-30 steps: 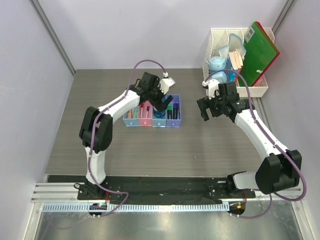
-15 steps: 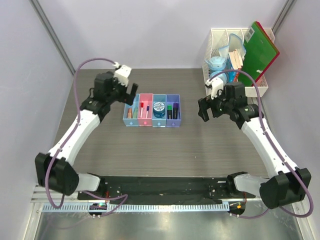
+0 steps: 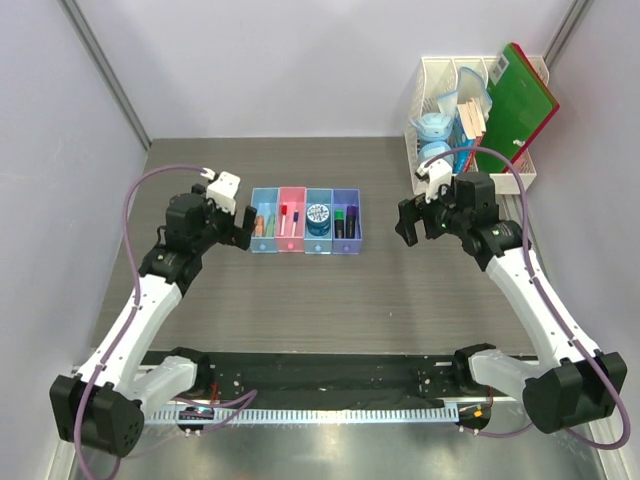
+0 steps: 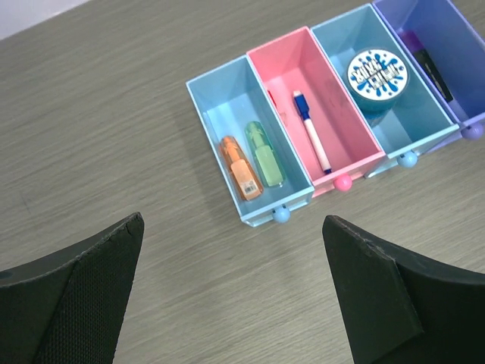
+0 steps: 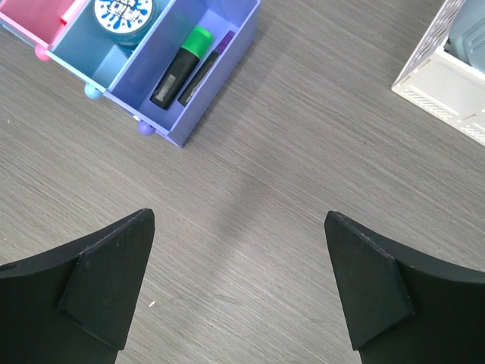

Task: Sort the stationery into containers
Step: Reset both arms

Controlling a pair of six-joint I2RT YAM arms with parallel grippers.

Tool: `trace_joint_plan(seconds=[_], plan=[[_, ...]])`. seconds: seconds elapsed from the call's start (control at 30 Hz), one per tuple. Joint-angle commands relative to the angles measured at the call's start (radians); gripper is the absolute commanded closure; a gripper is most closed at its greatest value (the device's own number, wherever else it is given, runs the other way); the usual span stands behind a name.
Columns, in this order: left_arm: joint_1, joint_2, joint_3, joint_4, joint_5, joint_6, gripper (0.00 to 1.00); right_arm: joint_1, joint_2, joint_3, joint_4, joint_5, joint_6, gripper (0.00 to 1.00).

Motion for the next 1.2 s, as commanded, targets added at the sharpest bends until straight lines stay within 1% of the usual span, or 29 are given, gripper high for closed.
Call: trace_joint_plan(seconds=[0.0,0.1,0.27,0.6,0.8,1.17], plan=[[0.041,-0.012,0.039,0.041,0.034,-0.029,0.0,-0.002,-0.041,0.001,0.069,0.01,0.033,0.0],[0.06,-0.012,0.031,0.05,0.051,-0.041,0.0,0.0,-0.05,0.0,0.073,0.021,0.035,0.0],[0.074,-0.004,0.023,0.065,0.034,-0.047,0.0,0.0,-0.056,-0.009,0.093,0.036,0.042,0.0],[0.143,-0.006,0.023,0.079,0.062,-0.067,0.0,0.0,-0.059,-0.015,0.102,0.053,0.042,0.0],[0.196,-0.009,0.019,0.076,0.119,-0.075,0.0,0.001,-0.06,-0.014,0.109,0.056,0.045,0.0],[0.23,-0.011,0.013,0.078,0.153,-0.092,0.0,0.0,-0.058,-0.018,0.115,0.057,0.045,0.0]])
